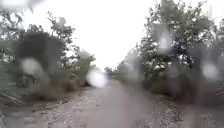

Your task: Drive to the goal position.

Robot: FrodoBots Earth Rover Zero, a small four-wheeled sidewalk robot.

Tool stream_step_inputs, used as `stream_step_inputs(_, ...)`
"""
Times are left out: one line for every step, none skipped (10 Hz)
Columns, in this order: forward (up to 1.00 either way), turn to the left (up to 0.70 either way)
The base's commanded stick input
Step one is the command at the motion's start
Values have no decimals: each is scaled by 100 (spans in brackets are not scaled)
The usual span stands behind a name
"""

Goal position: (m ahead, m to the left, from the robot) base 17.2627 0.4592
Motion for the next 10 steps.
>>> stream_step_inputs(70, 11)
stream_step_inputs(70, 2)
stream_step_inputs(70, 0)
stream_step_inputs(70, 0)
stream_step_inputs(70, 0)
stream_step_inputs(70, 0)
stream_step_inputs(70, 0)
stream_step_inputs(70, 0)
stream_step_inputs(70, 0)
stream_step_inputs(70, 0)
